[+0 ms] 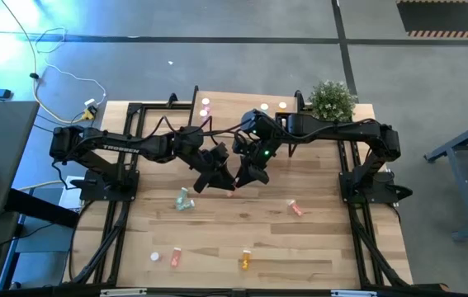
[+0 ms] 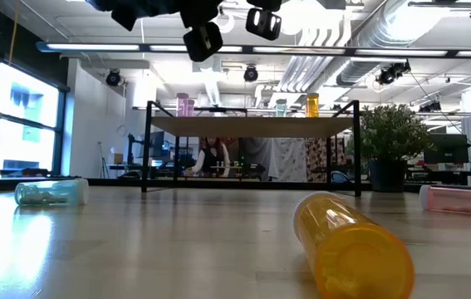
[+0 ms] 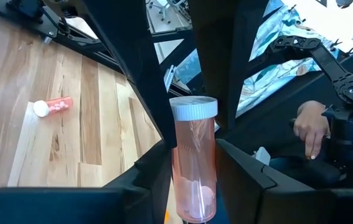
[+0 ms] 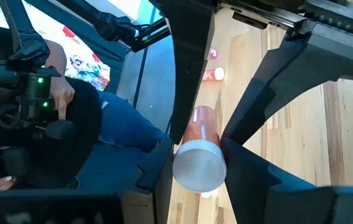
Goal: Pick and place medicine bottles onto shelf by color
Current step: Put the bottom right pink pill bottle on the shelf
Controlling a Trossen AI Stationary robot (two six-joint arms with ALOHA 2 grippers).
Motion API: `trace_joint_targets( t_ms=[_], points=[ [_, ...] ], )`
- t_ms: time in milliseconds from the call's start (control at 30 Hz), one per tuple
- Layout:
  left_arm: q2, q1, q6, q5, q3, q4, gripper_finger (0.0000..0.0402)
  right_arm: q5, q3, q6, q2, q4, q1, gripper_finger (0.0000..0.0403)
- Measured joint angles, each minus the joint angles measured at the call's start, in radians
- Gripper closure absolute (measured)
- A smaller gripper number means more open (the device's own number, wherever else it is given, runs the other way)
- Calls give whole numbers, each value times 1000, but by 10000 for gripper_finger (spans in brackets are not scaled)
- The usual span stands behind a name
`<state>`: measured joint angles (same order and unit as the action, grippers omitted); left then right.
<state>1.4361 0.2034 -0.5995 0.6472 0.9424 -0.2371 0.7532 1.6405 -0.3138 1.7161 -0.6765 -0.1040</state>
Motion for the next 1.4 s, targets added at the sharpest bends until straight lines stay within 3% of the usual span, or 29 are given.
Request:
trace_joint_targets(
  t_ms=[433,867,1400],
  points=[
    [0,-2,0,1,-1,1,315,-25,0,23,0,0,1,284],
    [1,-2,39,-33,-1,1,316,-42,1,-26,-1,2,-33,203],
    [1,-1,87,-105,-1,-2,316,-110,1,-44,-52,105,-103,202]
  ],
)
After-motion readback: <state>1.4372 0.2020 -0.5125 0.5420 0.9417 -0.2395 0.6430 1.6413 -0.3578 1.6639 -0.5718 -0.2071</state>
